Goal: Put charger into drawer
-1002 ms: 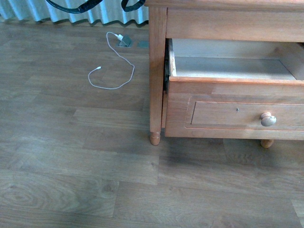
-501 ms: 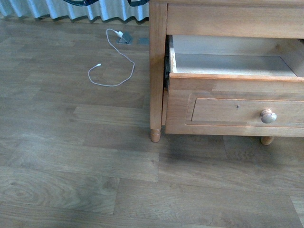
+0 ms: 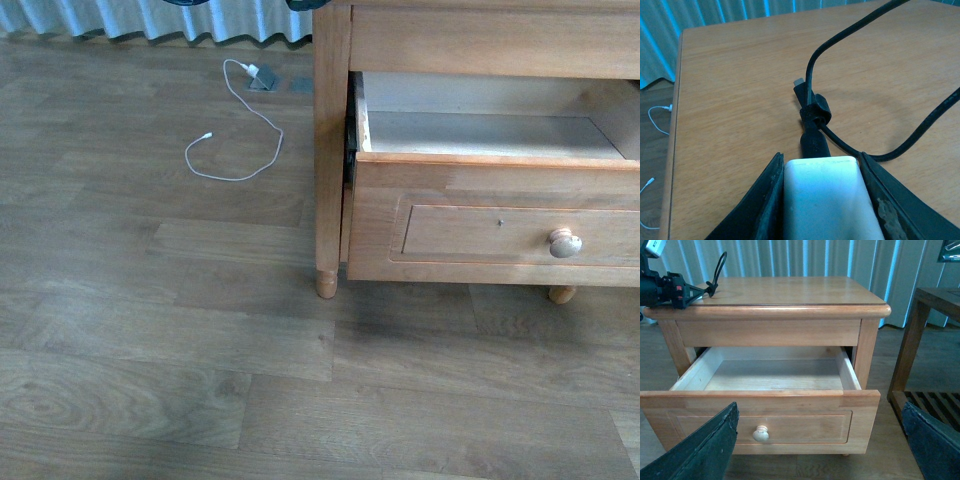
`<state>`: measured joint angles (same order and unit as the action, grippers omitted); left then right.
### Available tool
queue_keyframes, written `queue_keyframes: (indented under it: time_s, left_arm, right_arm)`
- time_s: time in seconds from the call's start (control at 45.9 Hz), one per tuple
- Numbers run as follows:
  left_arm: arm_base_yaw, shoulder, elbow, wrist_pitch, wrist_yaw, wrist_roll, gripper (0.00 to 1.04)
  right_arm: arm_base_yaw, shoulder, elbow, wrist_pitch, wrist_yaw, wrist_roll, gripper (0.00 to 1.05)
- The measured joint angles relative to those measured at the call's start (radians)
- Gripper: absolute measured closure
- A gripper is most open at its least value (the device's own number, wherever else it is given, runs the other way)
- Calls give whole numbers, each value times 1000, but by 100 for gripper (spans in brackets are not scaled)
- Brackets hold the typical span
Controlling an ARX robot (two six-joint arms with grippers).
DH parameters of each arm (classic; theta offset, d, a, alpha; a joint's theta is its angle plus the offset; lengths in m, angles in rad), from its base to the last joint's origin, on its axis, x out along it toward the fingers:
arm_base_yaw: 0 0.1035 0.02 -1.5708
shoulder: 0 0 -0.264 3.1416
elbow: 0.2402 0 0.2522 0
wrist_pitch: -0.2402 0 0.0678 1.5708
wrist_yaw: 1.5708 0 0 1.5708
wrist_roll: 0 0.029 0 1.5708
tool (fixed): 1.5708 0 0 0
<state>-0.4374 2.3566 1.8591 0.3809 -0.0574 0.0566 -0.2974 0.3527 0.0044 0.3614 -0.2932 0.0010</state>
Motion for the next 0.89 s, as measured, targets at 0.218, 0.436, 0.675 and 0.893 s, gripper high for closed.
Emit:
queue_keyframes:
  time_s: [0.218,0.436,0.675,0.893]
  left_arm:
    - [7,-93,-156,106,-20,2,65]
    - [-15,-342,-414,163,148,57,65]
    - [-81,-444,-583,102,304,149,65]
    - [-113,-382,-603,48,318,198,65]
  right_arm:
    - [0,0,0,0,0,0,8]
    - [0,0,0,0,0,0,8]
    - [0,0,0,0,0,0,8]
    - [0,0,0,0,0,0,8]
